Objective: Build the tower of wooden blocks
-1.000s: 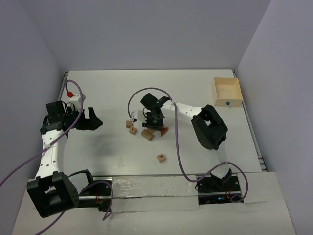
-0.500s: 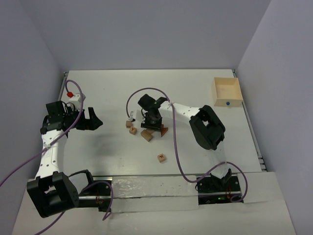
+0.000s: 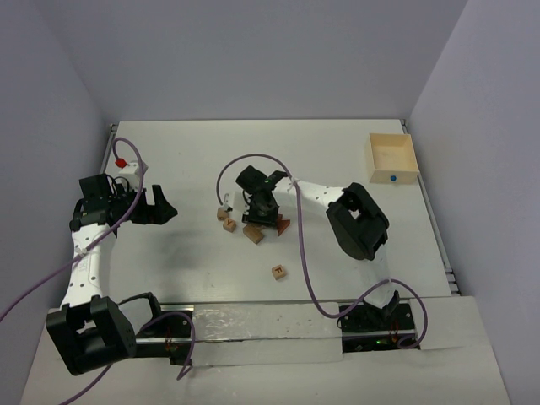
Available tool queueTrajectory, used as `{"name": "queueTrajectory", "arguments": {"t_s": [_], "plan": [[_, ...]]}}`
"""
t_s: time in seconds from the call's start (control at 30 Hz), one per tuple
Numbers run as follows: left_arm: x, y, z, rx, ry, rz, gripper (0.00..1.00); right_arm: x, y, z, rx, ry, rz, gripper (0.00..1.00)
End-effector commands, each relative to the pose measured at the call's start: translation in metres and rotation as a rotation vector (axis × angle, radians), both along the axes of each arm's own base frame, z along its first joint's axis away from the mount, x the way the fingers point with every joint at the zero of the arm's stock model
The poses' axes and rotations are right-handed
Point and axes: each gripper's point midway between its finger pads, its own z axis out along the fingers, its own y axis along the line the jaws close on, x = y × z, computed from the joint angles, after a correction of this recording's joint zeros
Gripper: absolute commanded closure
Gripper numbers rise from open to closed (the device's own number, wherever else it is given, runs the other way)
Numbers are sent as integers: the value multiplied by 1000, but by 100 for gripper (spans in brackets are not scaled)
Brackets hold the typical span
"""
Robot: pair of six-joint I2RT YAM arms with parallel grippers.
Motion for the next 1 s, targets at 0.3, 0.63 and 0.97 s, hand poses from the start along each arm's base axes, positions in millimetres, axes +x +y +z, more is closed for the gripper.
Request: {"name": "queueTrajectory", "arguments": {"t_s": [0.3, 0.63, 0.97], "plan": [[7, 0, 19, 6, -62, -16, 1, -6, -31, 35, -25, -30, -30, 52], [7, 0, 19, 5, -60, -17, 1, 31, -26, 27, -18, -71, -93, 29], [7, 0, 18, 4, -55, -17, 1, 28, -6, 3, -10, 32, -59, 31]]}}
